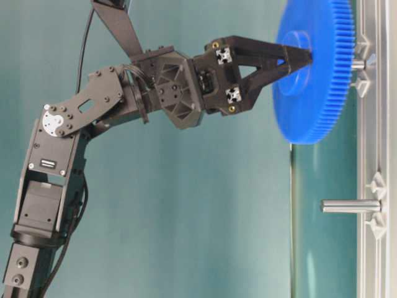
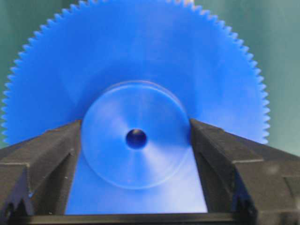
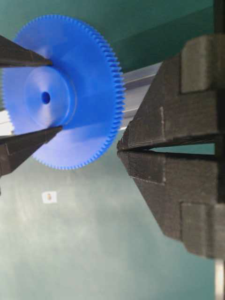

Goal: Insert the large gear onto the shaft.
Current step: 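Align the gear's hole over the right shaft and lower it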

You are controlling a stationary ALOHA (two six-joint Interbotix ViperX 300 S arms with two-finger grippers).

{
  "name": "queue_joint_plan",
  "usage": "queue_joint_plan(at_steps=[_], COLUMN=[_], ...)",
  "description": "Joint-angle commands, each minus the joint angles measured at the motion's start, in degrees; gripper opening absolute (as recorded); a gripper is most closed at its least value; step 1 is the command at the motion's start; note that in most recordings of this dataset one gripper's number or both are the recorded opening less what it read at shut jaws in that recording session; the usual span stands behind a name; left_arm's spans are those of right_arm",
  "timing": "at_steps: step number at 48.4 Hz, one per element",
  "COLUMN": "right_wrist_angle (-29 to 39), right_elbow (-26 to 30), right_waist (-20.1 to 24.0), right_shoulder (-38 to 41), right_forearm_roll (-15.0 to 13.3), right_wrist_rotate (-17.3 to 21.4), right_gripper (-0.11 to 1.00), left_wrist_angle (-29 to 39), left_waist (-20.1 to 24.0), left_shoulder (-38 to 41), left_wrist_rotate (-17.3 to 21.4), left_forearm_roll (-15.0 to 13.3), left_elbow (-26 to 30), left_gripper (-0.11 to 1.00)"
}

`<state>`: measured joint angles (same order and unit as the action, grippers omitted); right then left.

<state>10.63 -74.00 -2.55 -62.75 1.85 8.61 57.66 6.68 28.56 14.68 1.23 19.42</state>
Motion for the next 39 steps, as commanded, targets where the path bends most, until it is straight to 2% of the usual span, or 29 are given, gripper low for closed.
queue_joint_plan(at_steps=[1,22,39], right_wrist_angle=[-0.18,-0.18,-0.18], right_elbow=[0.53,0.53,0.53], right_waist=[-0.18,-0.18,-0.18], right_shoulder=[0.26,0.18,0.00], right_forearm_roll=[-0.09,-0.09,-0.09], right_wrist_rotate=[0.62,0.62,0.62], right_gripper=[0.07,0.07,0.07], left_wrist_angle=[-1.14,-0.79,-0.44], left_waist=[0.00,3.69,3.96], left_shoulder=[-0.88,-1.76,-2.11], left_wrist_rotate=[0.18,0.26,0.35], left_forearm_roll=[0.09,0.09,0.09], left_elbow=[1.05,0.70,-0.26], left_gripper=[0.76,0.76,0.76])
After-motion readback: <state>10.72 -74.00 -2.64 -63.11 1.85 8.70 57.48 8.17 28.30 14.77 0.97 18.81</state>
